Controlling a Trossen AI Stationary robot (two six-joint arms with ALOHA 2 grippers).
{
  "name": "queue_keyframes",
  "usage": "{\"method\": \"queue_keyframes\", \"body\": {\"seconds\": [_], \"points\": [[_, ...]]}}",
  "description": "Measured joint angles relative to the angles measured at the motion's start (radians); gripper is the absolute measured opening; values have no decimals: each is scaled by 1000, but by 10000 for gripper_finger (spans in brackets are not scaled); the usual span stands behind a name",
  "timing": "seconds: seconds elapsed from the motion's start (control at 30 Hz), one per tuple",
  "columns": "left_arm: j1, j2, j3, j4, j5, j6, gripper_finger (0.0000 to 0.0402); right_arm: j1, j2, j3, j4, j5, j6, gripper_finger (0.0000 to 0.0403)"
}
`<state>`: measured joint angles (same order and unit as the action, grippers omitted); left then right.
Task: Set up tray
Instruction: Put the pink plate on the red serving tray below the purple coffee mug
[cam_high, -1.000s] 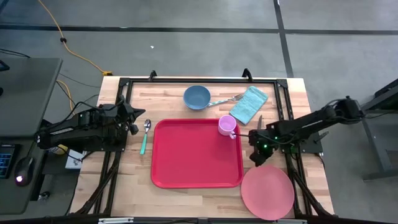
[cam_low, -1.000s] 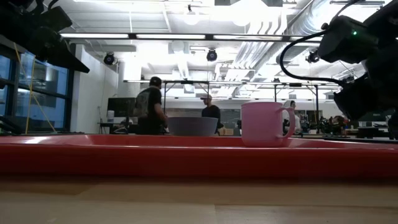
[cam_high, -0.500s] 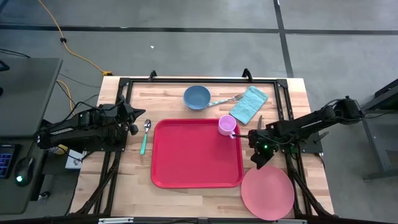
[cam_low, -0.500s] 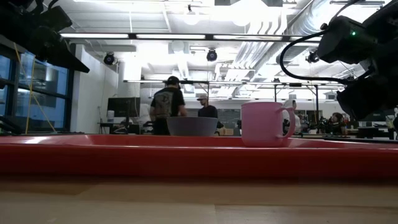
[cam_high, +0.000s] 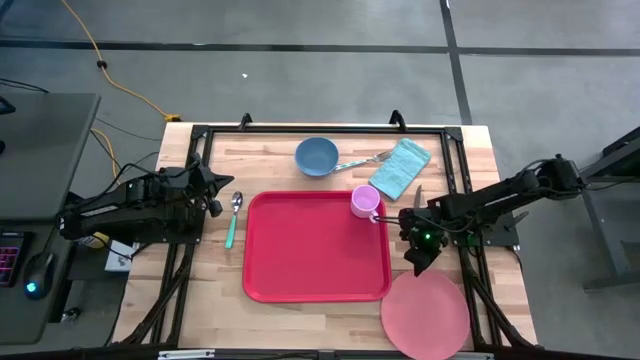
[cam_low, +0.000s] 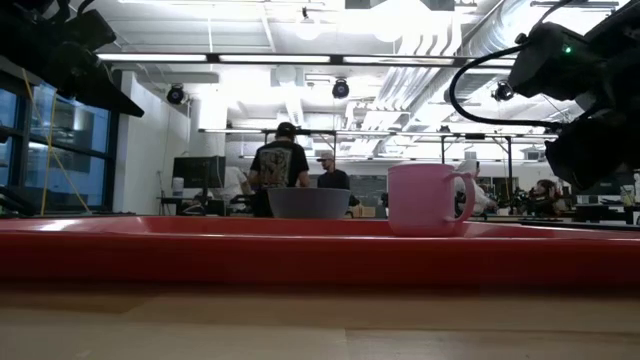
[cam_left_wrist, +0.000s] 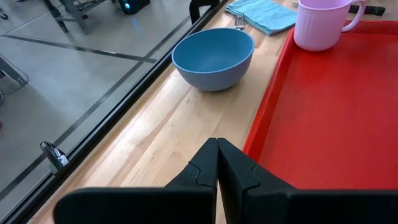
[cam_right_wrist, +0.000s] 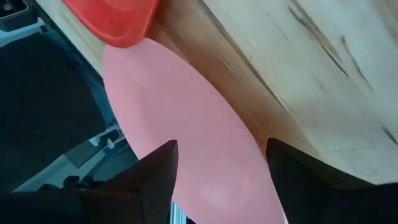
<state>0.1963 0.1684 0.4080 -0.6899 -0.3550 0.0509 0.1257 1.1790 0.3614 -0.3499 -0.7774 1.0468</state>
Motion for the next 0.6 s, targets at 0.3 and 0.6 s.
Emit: {"method": "queue_keyframes", "body": {"seconds": [0.3,0.6], "points": [[0,0,0,0,0,0,40,0,0,0,-36,21,35,224],[0,0,0,0,-1,0,40,19,0,0,-48,48,71,224]]}}
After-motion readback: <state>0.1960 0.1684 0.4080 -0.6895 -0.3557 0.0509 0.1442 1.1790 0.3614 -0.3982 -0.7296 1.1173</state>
